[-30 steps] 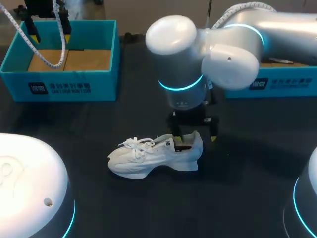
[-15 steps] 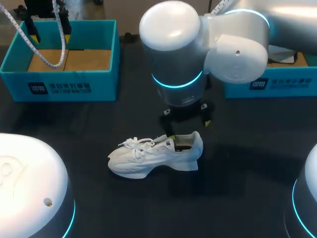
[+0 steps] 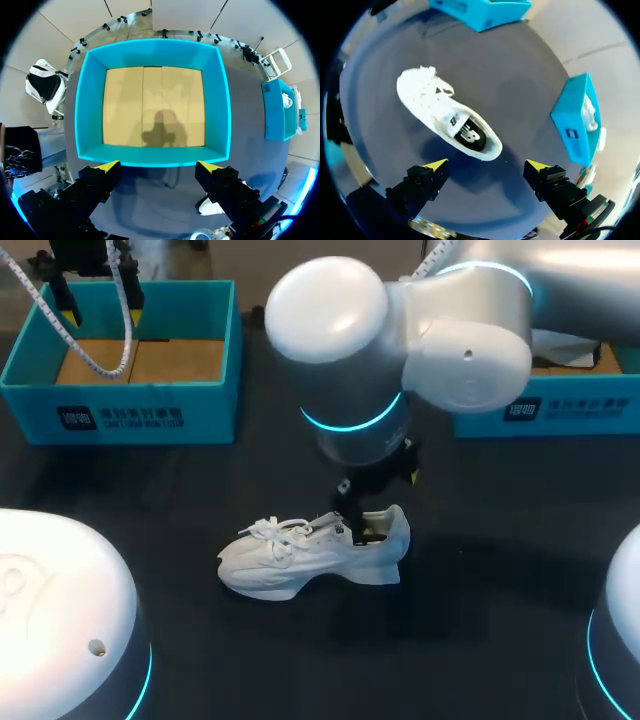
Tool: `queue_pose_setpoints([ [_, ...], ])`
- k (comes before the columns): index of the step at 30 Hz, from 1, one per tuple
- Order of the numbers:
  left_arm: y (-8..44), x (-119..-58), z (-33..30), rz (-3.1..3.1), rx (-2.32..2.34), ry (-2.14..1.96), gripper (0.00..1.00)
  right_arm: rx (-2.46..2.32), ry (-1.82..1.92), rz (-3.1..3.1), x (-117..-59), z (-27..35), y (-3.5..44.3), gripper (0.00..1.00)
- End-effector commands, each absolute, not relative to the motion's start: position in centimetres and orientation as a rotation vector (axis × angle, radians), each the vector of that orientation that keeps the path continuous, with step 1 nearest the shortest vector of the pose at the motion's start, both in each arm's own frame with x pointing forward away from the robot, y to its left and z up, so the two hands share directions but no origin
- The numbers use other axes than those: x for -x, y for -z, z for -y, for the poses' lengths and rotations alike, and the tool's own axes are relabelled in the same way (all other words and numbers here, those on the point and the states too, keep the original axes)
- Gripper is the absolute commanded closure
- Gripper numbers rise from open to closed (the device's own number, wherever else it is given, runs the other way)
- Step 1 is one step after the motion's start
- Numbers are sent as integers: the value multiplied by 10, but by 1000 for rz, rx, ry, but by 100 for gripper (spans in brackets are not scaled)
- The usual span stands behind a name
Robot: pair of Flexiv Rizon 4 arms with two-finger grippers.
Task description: Take the shoe out of the shoebox, open the shoe tongue, remove and reinsert the insole, then place the shoe into the shoebox
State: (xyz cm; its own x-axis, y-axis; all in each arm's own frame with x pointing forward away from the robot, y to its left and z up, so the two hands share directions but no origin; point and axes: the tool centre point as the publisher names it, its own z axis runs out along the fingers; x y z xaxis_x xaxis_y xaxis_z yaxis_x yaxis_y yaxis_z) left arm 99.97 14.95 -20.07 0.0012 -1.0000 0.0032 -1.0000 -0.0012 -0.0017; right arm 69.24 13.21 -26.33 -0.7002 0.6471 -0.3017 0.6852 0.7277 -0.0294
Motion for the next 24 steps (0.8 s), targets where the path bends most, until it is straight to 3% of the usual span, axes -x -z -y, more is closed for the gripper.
queue_pose_setpoints([
  [1, 201, -1000, -150, 2220, -2221, -5, 0, -764, 347, -2707, -693, -143, 263, 0],
  [13, 201, -1000, -150, 2220, -2221, -5, 0, -664, 396, -2695, -691, -144, 257, 0],
  [15, 201, -1000, -150, 2220, -2221, -5, 0, -590, 202, -2746, -689, -142, 251, 0],
  [24, 201, -1000, -150, 2220, -2221, -5, 0, -326, -6, -2857, -688, -119, 244, 0],
])
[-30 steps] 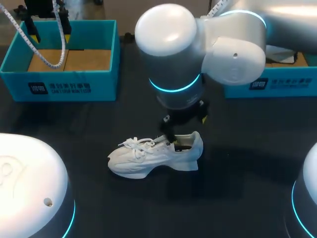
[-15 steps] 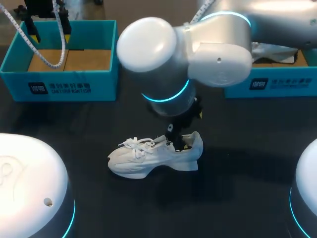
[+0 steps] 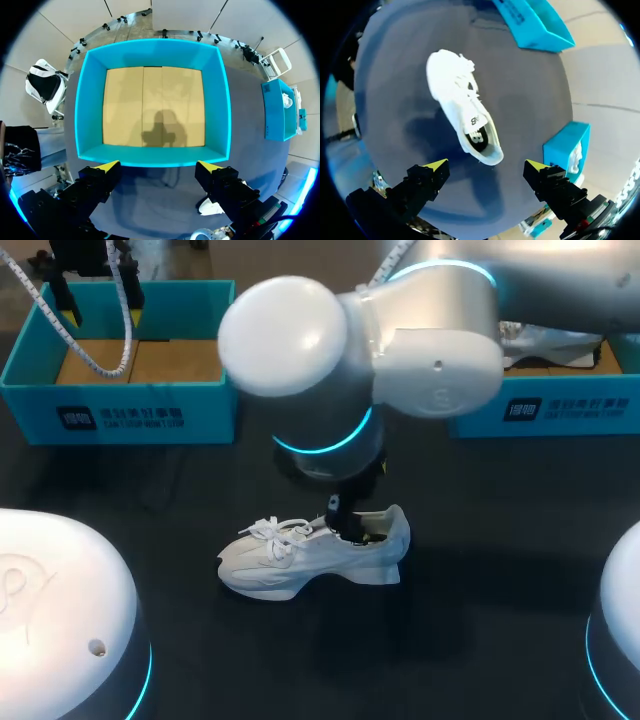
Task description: Take the shoe out of the shoebox, open the shoe tongue, remove and reinsert the insole, then place the shoe into the shoebox
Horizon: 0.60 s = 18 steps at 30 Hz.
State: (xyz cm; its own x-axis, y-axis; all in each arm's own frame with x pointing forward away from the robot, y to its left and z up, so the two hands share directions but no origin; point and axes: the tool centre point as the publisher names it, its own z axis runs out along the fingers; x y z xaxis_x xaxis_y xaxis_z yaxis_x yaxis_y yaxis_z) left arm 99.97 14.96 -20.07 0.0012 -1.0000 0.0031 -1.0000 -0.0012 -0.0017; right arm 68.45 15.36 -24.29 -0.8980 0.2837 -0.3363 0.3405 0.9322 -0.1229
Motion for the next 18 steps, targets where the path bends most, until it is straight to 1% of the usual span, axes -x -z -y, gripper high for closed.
queue_pose_setpoints([
  [1, 201, -1000, -150, 2220, -2221, -5, 0, -299, -44, -2870, -688, -117, 244, 0],
  [5, 201, -1000, -150, 2220, -2221, -5, 0, -143, -149, -2927, -690, -106, 247, 0],
  [8, 201, -1000, -150, 2220, -2221, -5, 0, 11, -298, -2939, -691, -99, 251, 0],
  [9, 201, -1000, -150, 2220, -2221, -5, 0, 68, -421, -2925, -690, -96, 251, 0],
  [12, 201, -1000, -150, 2220, -2221, -5, 0, 158, -535, -2906, -691, -91, 254, 0],
  [18, 201, -1000, -150, 2220, -2221, -5, 0, 150, -701, -2884, -699, -77, 263, 0],
])
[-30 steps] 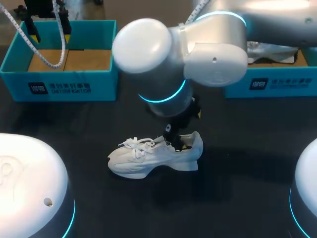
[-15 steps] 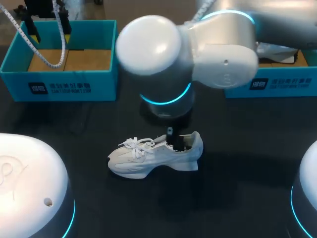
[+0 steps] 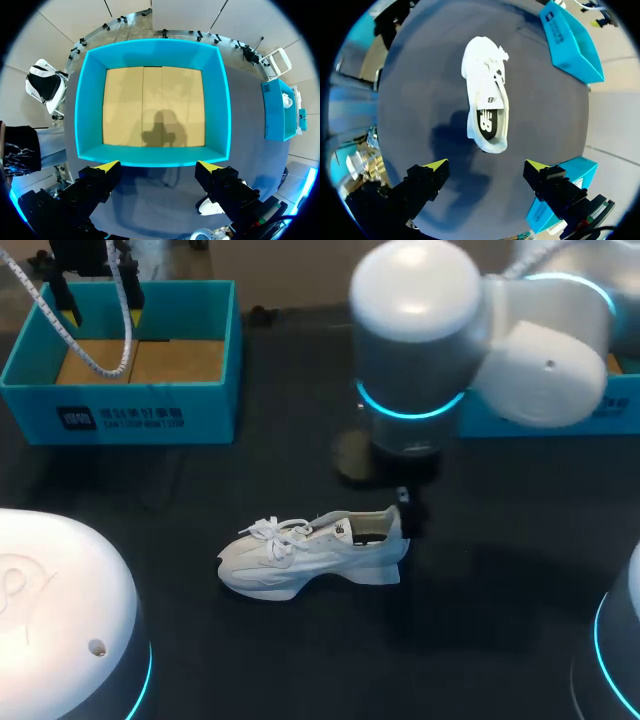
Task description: Take the shoe out of the shoebox, open the shoe tongue, remove and reinsert the insole, then place the shoe into the shoebox
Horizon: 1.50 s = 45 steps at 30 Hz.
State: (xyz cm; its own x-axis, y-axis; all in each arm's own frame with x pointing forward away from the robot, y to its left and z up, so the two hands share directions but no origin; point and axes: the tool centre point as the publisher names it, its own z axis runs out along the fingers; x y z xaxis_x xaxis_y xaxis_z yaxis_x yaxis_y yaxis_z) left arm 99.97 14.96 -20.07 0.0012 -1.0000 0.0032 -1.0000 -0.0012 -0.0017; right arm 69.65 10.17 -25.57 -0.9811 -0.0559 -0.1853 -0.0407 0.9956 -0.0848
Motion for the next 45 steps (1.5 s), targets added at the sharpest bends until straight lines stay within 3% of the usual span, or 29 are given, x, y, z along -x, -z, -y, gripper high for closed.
queue_pose_setpoints([
  [1, 201, -1000, -150, 2220, -2221, -5, 0, 144, -760, -2868, -701, -74, 265, 0],
  [7, 201, -1000, -150, 2220, -2221, -5, 0, 153, -914, -2862, -708, -63, 276, 0],
  [29, 201, -1000, -150, 2220, -2221, -5, 0, 153, -914, -2862, -708, -63, 276, 0],
  [45, 201, -1000, -150, 2220, -2221, -5, 0, 216, -1387, -2689, -718, -46, 341, 0],
])
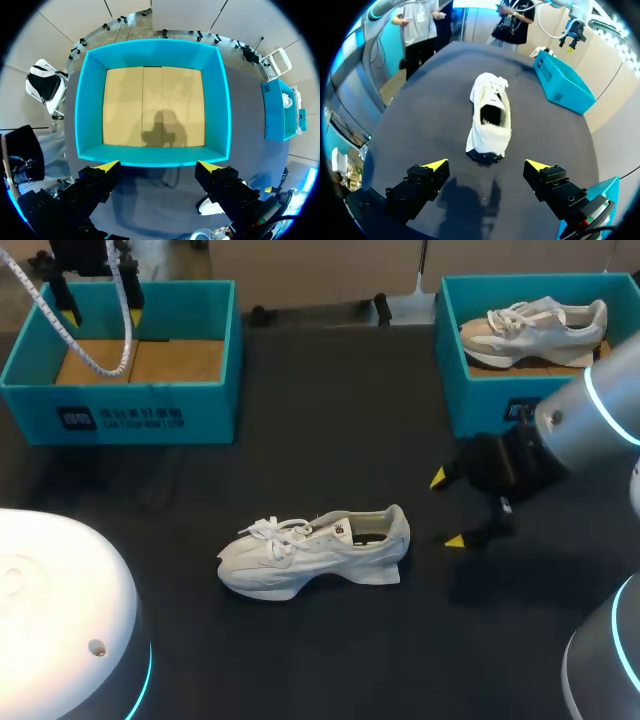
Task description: Take the shoe out of the shoebox, open the shoe tongue, remove and reinsert the insole, then place the shoe into the shoebox
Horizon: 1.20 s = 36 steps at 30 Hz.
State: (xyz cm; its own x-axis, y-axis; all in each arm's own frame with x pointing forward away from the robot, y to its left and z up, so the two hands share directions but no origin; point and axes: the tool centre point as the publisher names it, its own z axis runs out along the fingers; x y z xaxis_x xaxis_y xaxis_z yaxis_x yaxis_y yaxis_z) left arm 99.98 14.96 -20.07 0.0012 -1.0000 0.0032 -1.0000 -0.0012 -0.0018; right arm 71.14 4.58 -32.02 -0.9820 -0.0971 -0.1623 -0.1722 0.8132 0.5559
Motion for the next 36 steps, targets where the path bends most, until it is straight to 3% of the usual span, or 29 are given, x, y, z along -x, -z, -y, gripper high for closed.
queue_pose_setpoints([
  [1, 201, -1000, -150, 2220, -2221, -5, 0, 203, -1395, -2682, -719, -45, 345, 0],
  [11, 201, -1000, -150, 2220, -2221, -5, 0, 167, -1544, -2615, -724, -41, 366, 0],
  [36, 201, -1000, -150, 2220, -2221, -5, 0, 167, -1538, -2623, -723, -40, 366, 0],
])
